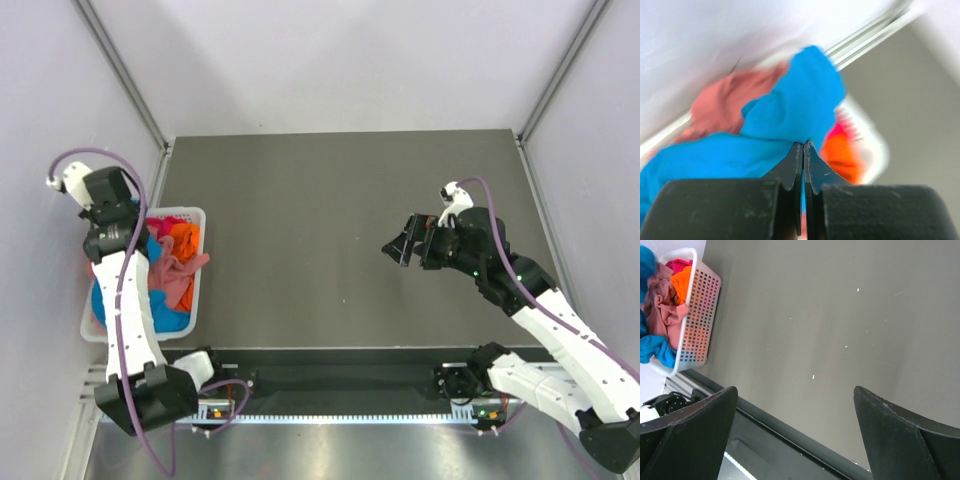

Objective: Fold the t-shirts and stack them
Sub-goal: Grab the tshirt from the pile, then move the tshirt to the center of the board

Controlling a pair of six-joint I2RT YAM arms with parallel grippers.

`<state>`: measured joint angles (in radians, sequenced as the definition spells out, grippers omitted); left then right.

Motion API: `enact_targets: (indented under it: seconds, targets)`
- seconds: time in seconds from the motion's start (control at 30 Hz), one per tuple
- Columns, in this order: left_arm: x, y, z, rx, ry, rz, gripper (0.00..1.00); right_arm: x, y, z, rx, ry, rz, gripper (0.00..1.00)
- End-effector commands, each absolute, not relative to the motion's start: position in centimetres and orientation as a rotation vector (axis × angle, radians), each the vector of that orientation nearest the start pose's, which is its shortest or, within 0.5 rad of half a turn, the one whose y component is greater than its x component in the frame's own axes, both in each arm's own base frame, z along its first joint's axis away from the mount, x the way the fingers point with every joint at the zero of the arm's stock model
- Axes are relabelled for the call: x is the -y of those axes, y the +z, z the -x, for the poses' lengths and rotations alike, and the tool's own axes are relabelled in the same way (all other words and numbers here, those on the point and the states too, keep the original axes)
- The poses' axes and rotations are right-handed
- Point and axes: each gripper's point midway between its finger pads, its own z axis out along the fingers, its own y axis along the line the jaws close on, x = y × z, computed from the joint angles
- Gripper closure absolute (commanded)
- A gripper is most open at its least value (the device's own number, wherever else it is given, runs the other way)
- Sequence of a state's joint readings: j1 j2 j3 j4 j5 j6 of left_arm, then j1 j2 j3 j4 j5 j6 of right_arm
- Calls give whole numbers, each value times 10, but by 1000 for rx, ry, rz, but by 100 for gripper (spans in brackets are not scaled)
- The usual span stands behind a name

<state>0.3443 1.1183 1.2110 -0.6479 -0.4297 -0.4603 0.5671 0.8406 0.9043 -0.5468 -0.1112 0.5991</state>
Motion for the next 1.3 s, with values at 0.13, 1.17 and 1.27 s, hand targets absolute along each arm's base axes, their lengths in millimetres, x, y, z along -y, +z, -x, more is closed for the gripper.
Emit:
enact_targets:
  seconds: [0.13,1.17,1.27]
  targets:
    - [-49,497,-316,-1283,-399,500,100,-197,271,-220,-2082,876,50,0]
    - [236,153,-288,-2386,-773,-20,47,-120,202,-210,-2190,485,-327,0]
    - [214,147,-289,-2432,-601,2,40,-124,183,-215,-2218,494,-399,0]
